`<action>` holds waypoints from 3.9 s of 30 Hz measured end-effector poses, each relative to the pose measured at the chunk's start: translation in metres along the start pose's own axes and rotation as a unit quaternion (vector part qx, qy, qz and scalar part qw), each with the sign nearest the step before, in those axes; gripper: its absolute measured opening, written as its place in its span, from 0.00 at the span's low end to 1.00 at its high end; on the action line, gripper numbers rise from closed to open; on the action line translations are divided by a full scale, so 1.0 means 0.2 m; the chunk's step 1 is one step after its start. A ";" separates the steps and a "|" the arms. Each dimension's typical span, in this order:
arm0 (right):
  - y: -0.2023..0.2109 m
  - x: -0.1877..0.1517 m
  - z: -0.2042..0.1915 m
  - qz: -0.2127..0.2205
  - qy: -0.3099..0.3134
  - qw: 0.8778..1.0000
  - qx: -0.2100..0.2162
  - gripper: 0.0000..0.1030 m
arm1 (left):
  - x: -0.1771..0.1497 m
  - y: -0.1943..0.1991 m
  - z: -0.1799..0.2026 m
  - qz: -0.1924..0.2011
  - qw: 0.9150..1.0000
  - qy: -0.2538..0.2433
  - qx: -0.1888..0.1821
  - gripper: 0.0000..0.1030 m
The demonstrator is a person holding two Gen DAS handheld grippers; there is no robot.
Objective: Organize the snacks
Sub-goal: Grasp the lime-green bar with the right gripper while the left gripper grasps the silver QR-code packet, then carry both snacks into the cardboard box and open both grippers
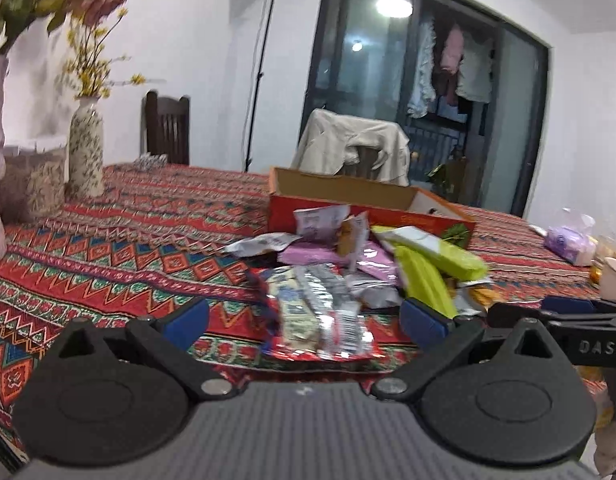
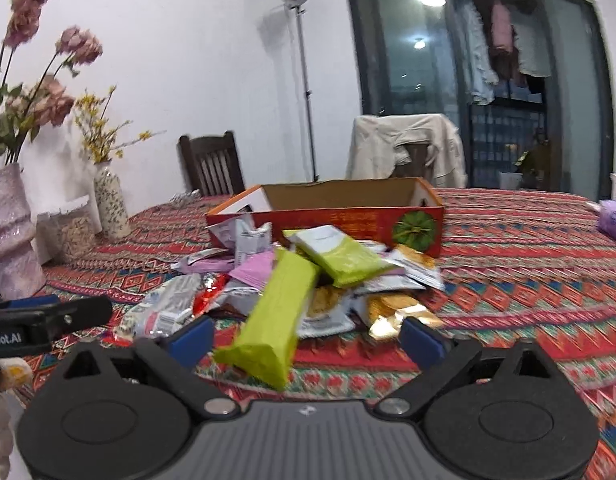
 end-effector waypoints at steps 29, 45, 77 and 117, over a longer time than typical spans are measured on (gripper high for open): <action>-0.21 0.24 0.08 0.004 0.040 0.999 -0.021 0.33 | 0.08 -0.51 0.06 -0.141 0.988 -0.002 0.069 1.00; -0.16 0.46 0.17 0.047 0.057 0.997 -0.028 0.33 | 0.03 -0.55 0.07 -0.182 0.981 -0.002 0.064 0.65; -0.47 0.94 0.43 0.054 0.023 0.997 -0.056 0.33 | 0.85 -0.65 0.31 -0.027 0.999 -0.022 0.021 0.57; -0.66 0.59 0.47 -0.053 0.006 0.999 -0.001 0.79 | 0.78 -0.85 0.07 -0.066 0.997 0.023 0.024 1.00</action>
Point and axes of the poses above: each gripper's, at about its wrist camera, not at the fingertips, and y roughly against the way its jaws point, z to its right, x to its top, the point moved 10 cm from there along -y, roughly the way its jaws point, and after that the axes turned 7 degrees about -z, right-handed, at the moved point
